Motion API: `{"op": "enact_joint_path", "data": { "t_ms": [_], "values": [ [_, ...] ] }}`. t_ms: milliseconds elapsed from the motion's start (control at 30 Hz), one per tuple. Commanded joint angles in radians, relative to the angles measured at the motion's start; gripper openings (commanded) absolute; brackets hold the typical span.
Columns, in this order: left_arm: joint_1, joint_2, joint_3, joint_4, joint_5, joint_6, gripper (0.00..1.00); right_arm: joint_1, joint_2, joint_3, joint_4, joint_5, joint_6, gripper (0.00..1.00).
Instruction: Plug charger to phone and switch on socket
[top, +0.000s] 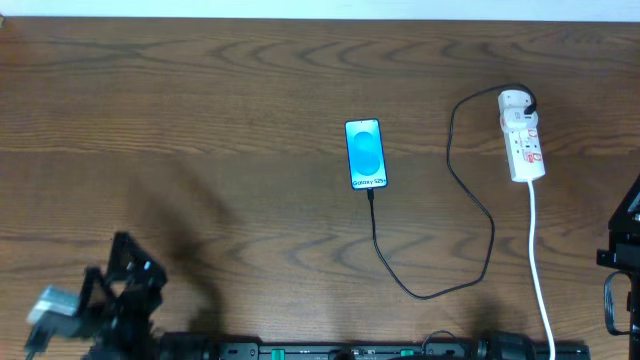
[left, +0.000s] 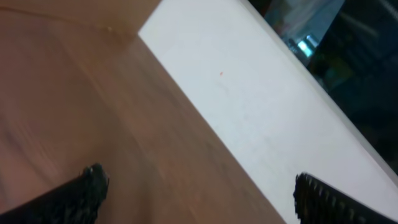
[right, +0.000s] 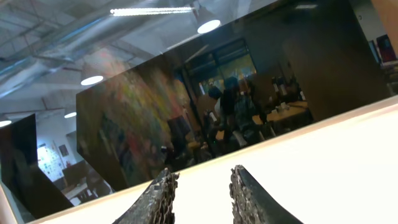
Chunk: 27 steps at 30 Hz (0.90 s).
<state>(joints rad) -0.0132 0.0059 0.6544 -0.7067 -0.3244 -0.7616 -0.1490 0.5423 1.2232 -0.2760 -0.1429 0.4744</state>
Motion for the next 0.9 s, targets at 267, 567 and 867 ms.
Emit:
{"op": "enact_joint_path", "data": {
  "t_ms": [267, 567, 867],
  "values": [
    [0.003, -0.001, -0.416, 0.458, 0.029, 0.248, 0.98, 0.007, -0.003, -0.002, 0.0, -0.003, 0.011, 0.28],
    [0.003, -0.001, -0.556, 0.541, 0.029, 0.393, 0.98, 0.007, -0.003, -0.002, 0.0, -0.007, 0.011, 0.29],
    [0.003, 0.012, -0.603, 0.547, 0.026, 0.395, 0.98, 0.007, -0.003, -0.002, -0.003, -0.011, 0.011, 0.41]
  ]
}}
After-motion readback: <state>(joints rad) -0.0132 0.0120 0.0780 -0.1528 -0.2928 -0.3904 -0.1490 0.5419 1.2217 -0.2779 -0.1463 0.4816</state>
